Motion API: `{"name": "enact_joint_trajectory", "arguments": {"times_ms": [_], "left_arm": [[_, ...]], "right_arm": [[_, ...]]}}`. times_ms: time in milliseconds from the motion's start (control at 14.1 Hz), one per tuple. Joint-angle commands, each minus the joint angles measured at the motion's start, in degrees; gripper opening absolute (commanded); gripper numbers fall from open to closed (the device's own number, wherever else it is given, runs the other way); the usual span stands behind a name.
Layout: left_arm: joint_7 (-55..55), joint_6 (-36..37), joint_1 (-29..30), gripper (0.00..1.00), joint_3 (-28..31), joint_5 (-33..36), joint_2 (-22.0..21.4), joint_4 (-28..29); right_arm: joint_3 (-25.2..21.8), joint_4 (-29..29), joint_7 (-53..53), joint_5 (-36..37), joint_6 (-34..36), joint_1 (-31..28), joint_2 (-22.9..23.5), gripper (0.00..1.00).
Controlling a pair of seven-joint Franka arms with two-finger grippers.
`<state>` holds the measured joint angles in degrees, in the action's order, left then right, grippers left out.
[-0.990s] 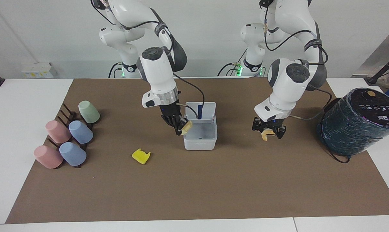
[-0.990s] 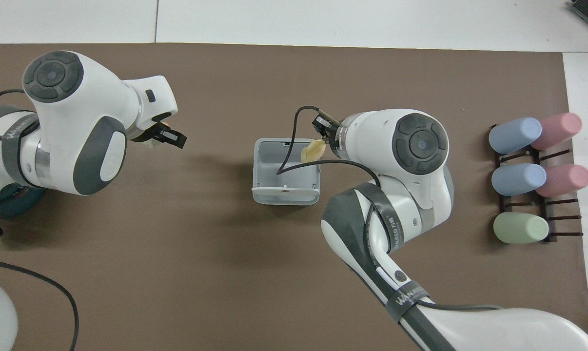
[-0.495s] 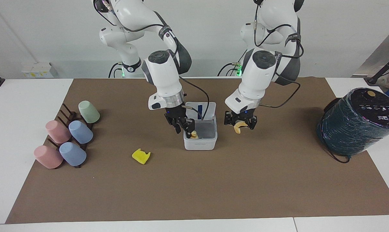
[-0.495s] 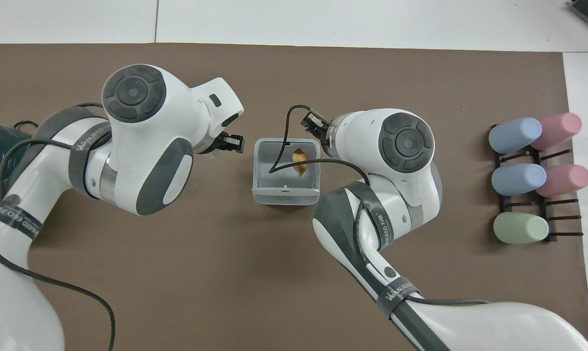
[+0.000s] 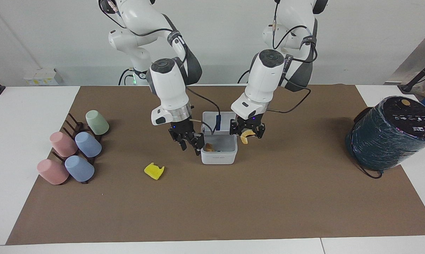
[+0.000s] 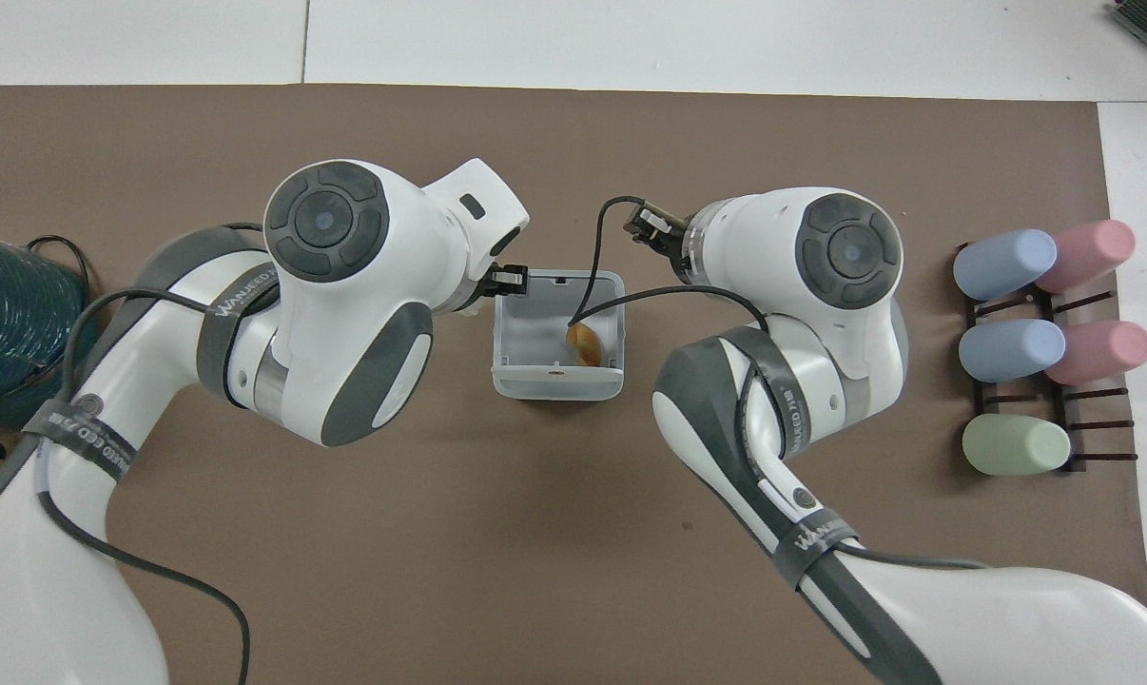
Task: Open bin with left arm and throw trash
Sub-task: 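Drop the wedge into the bin while the right gripper reaches the sponge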
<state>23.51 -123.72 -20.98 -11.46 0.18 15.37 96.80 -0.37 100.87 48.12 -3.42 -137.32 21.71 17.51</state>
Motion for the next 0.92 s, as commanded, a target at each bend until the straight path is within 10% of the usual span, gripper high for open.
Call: {"name": "enact_joint_trajectory", "arguments": {"times_ms": [0, 283, 424, 566, 707, 848], "left_arm": [[3.91, -4.41, -3.10, 0.00, 0.65, -0.80, -0.34, 3.30], [7.25, -11.19, -5.83, 0.00, 0.65, -0.80, -0.25, 7.79], [7.25, -11.19, -5.83, 0.31, 0.65, -0.80, -0.08, 7.53], [7.17, -11.28, -5.83, 0.82, 0.65, -0.80, 0.10, 7.00], [7.17, -11.02, -5.83, 0.97, 0.65, -0.80, 0.45, 5.87], [7.25, -10.14, -5.74, 0.98, 0.65, -0.80, 0.63, 4.37]], "right_arm": [[0.37, 5.01, -10.12, -0.01, -0.75, -4.98, -1.51, 0.86], [0.37, 11.79, -19.81, -0.01, -7.66, -11.59, -1.96, 0.87], [0.37, 17.40, -20.35, -0.01, -16.62, -12.13, -1.78, 0.87], [0.37, 20.76, -23.32, 0.00, -20.08, -11.77, -1.78, 0.84], [0.37, 23.31, -25.53, -0.01, -22.89, -11.69, -1.78, 0.68], [0.46, 24.81, -27.98, -0.01, -23.87, -11.42, -2.22, 0.17]]}}
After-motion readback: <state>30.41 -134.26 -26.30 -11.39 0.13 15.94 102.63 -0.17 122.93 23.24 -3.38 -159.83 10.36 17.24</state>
